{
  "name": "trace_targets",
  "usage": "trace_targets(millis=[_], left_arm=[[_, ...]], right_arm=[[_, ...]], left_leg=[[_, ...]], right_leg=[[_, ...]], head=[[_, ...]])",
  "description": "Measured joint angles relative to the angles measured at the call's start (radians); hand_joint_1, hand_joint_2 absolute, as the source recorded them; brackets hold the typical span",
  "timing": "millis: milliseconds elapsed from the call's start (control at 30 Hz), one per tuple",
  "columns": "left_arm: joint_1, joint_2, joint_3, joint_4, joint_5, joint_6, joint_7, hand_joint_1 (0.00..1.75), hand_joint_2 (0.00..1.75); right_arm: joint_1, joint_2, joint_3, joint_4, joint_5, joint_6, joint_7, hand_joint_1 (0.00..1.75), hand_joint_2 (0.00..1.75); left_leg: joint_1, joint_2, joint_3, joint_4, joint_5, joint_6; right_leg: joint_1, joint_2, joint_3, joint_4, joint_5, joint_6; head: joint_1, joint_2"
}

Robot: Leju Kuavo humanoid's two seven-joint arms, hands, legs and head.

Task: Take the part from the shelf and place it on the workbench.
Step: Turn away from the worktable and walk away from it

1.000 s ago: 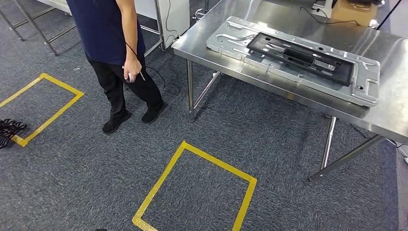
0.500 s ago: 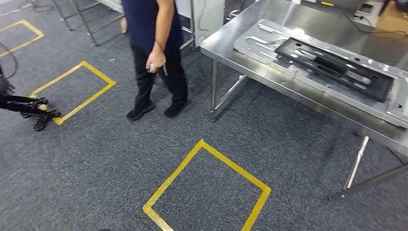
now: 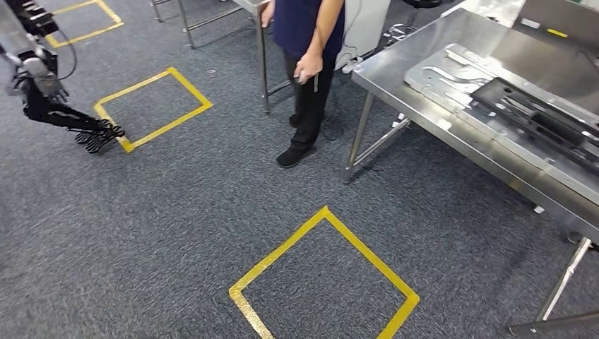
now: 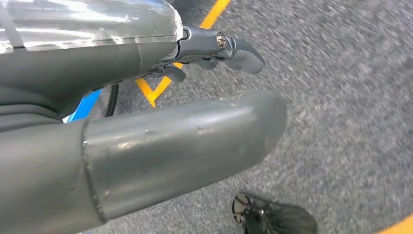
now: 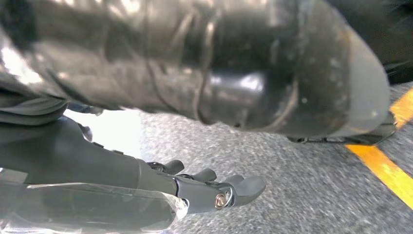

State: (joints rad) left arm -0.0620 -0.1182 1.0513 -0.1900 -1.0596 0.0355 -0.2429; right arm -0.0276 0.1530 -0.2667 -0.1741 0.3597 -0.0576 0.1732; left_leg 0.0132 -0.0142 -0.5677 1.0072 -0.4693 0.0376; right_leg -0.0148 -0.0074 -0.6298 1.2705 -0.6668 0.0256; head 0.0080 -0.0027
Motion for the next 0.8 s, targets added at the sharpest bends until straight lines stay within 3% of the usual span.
trace_targets(millis=[33,67,100,167,233,300,367,400,467,533,567,633,700,733,800], left_arm=[[0.001,0.0,0.0,0.0,0.0,0.0,0.0,0.0,0.0],[0.002,0.0,0.0,0.0,0.0,0.0,0.0,0.0,0.0],[0.003,0.0,0.0,0.0,0.0,0.0,0.0,0.0,0.0],[0.002,-0.002,0.0,0.0,0.0,0.0,0.0,0.0,0.0],[0.0,-0.006,0.0,0.0,0.0,0.0,0.0,0.0,0.0],[0.001,-0.007,0.0,0.0,0.0,0.0,0.001,0.0,0.0],[0.004,-0.007,0.0,0.0,0.0,0.0,0.001,0.0,0.0],[0.004,-0.008,0.0,0.0,0.0,0.0,0.001,0.0,0.0],[0.0,-0.008,0.0,0.0,-0.001,0.0,0.002,0.0,0.0],[-0.001,-0.008,0.001,0.0,-0.001,0.001,0.003,0.0,0.0],[0.0,-0.008,0.002,0.0,-0.001,0.001,0.004,0.0,0.0],[0.003,-0.007,0.003,0.0,-0.002,0.001,0.005,0.0,0.0],[0.0,-0.007,0.005,0.0,-0.002,0.001,0.005,0.0,0.0],[-0.001,-0.007,0.005,0.0,-0.002,0.001,0.005,0.0,0.0],[0.001,-0.007,0.006,0.0,-0.002,0.001,0.006,0.0,0.0]], right_arm=[[0.001,0.0,0.0,0.0,0.0,0.0,0.0,0.0,0.0],[0.001,0.0,0.0,0.001,0.0,0.0,0.0,0.0,0.0],[0.001,0.0,0.0,0.001,0.0,0.0,0.0,0.0,0.0],[0.002,-0.002,0.0,0.002,0.0,0.0,0.0,0.0,0.0],[0.002,-0.004,0.0,0.002,0.0,0.001,0.0,0.0,0.0],[0.0,-0.005,0.0,0.002,0.001,0.002,0.0,0.0,0.0],[-0.001,-0.005,0.0,0.002,0.002,0.003,0.001,0.0,0.0],[0.0,-0.005,0.0,0.002,0.003,0.004,0.001,0.0,0.0],[0.002,-0.005,0.0,0.003,0.004,0.005,0.002,0.0,0.0],[0.002,-0.006,0.0,0.003,0.007,0.006,0.002,0.0,0.0],[0.002,-0.006,0.0,0.003,0.009,0.006,0.003,0.0,0.0],[0.002,-0.005,0.0,0.003,0.013,0.006,0.003,0.0,0.0],[0.001,-0.006,0.0,0.003,0.017,0.006,0.003,0.0,0.0],[0.0,-0.006,0.0,0.003,0.017,0.006,0.003,0.0,0.0],[-0.003,-0.006,0.0,0.003,0.018,0.006,0.004,0.0,0.0]], left_leg=[[-0.002,-0.013,-0.001,0.001,0.001,0.001],[-0.003,-0.028,-0.001,0.003,0.001,0.001],[-0.004,-0.042,0.0,0.005,0.001,0.001],[-0.005,-0.067,-0.003,0.009,0.001,-0.001],[-0.001,-0.09,-0.012,0.011,0.005,-0.012],[0.003,-0.114,-0.019,0.008,0.012,-0.027],[0.001,-0.092,-0.028,0.021,0.002,-0.037],[-0.001,-0.064,-0.043,0.054,-0.019,-0.04],[-0.001,-0.01,-0.098,0.174,-0.084,-0.046],[0.003,0.006,-0.143,0.275,-0.12,-0.055],[0.006,0.009,-0.141,0.277,-0.111,-0.058],[0.011,0.029,-0.078,0.168,-0.051,-0.062],[0.007,0.061,-0.009,0.045,-0.014,-0.057],[0.004,0.069,0.006,0.015,-0.009,-0.052],[0.0,0.059,0.004,0.006,-0.01,-0.04]], right_leg=[[0.001,0.003,-0.011,0.02,0.005,-0.002],[0.002,0.006,-0.004,0.003,0.029,-0.006],[0.003,0.014,0.019,-0.05,0.067,-0.012],[0.005,0.064,0.074,-0.18,0.132,-0.028],[0.007,0.102,0.098,-0.243,0.149,-0.038],[0.009,0.089,0.102,-0.254,0.151,-0.04],[0.004,0.061,0.11,-0.271,0.159,-0.047],[0.002,0.045,0.114,-0.28,0.163,-0.05],[0.003,0.014,0.116,-0.283,0.165,-0.055],[0.003,-0.018,0.114,-0.28,0.162,-0.056],[0.003,-0.032,0.113,-0.278,0.16,-0.055],[0.001,-0.056,0.114,-0.272,0.155,-0.049],[0.004,-0.076,0.115,-0.264,0.147,-0.039],[0.006,-0.084,0.116,-0.262,0.144,-0.034],[0.01,-0.097,0.12,-0.262,0.143,-0.024]], head=[[0.0,0.0],[0.0,0.0],[0.0,0.0],[0.0,0.0],[0.0,0.0],[0.0,0.0],[-0.001,0.0],[-0.002,0.0],[-0.003,0.0],[-0.003,0.0],[-0.003,0.0],[-0.003,0.0],[-0.003,0.0],[-0.003,0.0],[-0.003,0.0]])
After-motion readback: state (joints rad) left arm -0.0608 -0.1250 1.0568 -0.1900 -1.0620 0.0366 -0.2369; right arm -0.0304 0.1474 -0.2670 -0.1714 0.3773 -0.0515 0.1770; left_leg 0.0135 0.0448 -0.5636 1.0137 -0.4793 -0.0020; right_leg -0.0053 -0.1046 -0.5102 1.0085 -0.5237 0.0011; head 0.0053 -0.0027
